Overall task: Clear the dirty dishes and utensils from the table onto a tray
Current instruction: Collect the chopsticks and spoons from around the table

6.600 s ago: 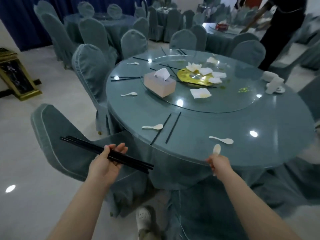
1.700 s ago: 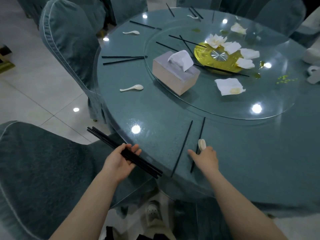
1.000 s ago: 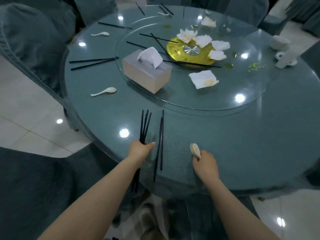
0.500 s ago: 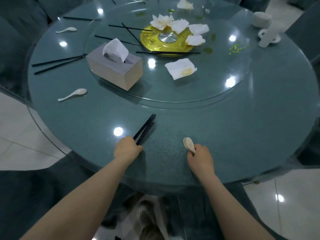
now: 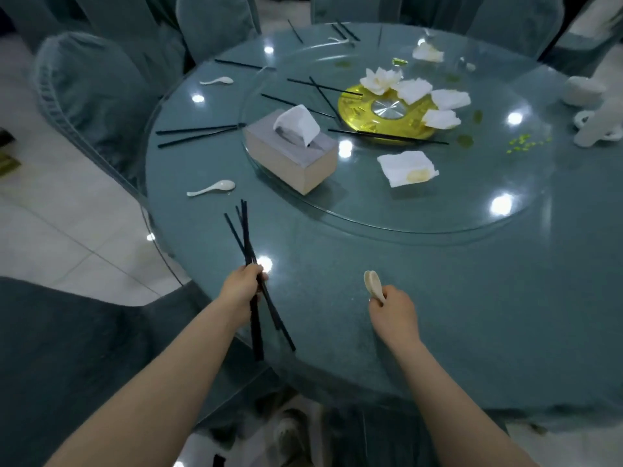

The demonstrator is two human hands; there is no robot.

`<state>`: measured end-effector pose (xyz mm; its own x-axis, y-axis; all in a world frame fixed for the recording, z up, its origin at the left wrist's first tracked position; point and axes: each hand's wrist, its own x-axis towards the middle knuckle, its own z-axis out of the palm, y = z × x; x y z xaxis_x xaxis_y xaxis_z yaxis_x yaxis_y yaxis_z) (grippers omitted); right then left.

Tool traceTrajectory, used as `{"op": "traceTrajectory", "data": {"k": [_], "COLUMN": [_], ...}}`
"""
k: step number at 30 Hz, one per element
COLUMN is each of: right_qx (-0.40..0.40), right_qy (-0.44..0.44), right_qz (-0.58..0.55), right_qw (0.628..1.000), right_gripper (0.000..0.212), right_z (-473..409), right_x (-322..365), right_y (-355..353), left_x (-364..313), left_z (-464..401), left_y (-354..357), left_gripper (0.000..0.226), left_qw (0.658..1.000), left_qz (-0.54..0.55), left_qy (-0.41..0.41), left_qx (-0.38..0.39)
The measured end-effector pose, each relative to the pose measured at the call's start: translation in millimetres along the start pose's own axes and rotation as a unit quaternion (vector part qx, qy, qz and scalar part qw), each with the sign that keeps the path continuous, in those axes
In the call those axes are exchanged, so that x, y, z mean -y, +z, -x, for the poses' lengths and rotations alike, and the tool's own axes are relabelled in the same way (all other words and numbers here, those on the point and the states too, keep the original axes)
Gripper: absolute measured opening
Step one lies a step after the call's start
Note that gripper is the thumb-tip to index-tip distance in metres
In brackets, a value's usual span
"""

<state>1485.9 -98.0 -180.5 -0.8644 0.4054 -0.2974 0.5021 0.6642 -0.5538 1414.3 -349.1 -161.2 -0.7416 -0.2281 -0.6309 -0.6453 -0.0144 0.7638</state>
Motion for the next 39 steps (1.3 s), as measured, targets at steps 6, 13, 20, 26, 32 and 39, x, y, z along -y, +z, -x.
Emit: {"op": "traceTrajectory", "data": {"k": [6,13,20,26,32,39], "right_qx": [0.033,0.085,0.161,0.159,0.103,0.095], "right_qy": [-0.05,-0.105,-0.195,-0.289,-0.386,-0.447], "right_qz": [-0.006,0.027,0.041,0.064,0.117,0.17], "right_qw": [0.998,0.99,0.967,0.942,0.909,0.873], "right_gripper": [0.022,0.023,0.021,0.015,0.01,0.01], "right_z": [0.0,24.7,107.0,198.9,262.8,284.9], "right_x": [58.1,140.3,232.6,301.2,359.1,418.7], "right_y": [20.9,59.9,129.0,177.3,202.5,240.3], "left_x": [-17.2,-37.1,-22.9,22.6,54.0,55.2], "left_z": [18.8,62.0,106.7,137.4,146.6,117.4], "left_y": [-68.2,-171.6,-321.6,-452.9,-541.6,-604.8], "left_gripper": [0.028,0.023,0.037,0.032,0.032,0.032], "left_qw": [0.939,0.817,0.792,0.78,0.796,0.794], "left_qz": [0.337,0.569,0.601,0.611,0.595,0.603], "left_qy": [-0.064,-0.031,0.088,0.121,0.106,0.077], "left_qx": [0.022,0.086,0.058,0.054,0.029,0.01]}}
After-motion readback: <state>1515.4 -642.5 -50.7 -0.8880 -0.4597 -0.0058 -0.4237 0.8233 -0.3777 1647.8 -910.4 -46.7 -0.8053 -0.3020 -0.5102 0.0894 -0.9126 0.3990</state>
